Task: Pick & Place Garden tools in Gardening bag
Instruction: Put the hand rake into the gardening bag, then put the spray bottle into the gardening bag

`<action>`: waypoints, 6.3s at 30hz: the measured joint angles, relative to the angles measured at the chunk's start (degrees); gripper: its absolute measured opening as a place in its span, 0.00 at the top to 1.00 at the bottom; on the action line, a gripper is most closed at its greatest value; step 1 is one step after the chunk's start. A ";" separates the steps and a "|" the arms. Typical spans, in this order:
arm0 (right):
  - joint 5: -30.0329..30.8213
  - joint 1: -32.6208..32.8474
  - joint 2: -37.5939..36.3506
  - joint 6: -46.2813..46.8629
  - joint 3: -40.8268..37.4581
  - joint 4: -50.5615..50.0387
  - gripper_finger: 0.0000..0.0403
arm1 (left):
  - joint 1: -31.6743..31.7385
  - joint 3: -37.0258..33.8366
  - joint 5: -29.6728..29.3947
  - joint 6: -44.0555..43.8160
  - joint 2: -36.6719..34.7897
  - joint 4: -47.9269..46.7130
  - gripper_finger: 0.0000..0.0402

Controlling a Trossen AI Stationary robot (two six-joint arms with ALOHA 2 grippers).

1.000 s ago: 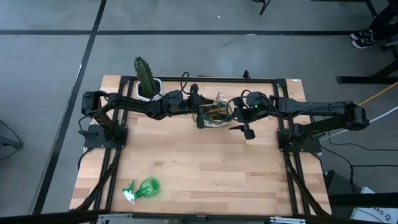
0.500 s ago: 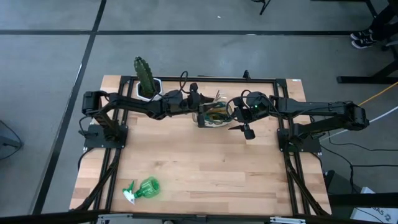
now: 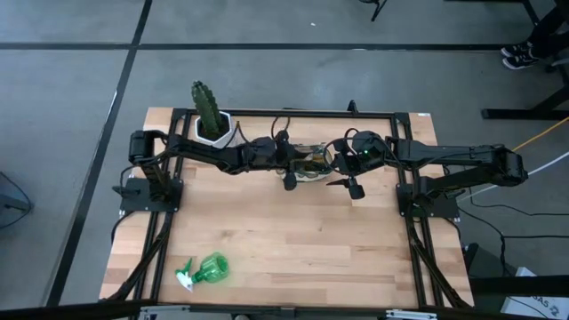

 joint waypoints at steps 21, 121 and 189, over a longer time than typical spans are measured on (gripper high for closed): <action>0.00 -0.01 0.00 0.00 -0.01 0.05 0.50 | -0.43 0.00 -4.72 2.14 -5.77 -15.67 0.78; 0.00 0.01 -0.02 0.00 -0.01 0.20 0.50 | -69.61 15.54 0.88 -102.56 0.89 -89.11 0.38; 0.00 0.01 -0.02 0.00 0.00 0.20 0.50 | -59.72 15.45 -52.31 -98.95 12.88 -95.72 0.63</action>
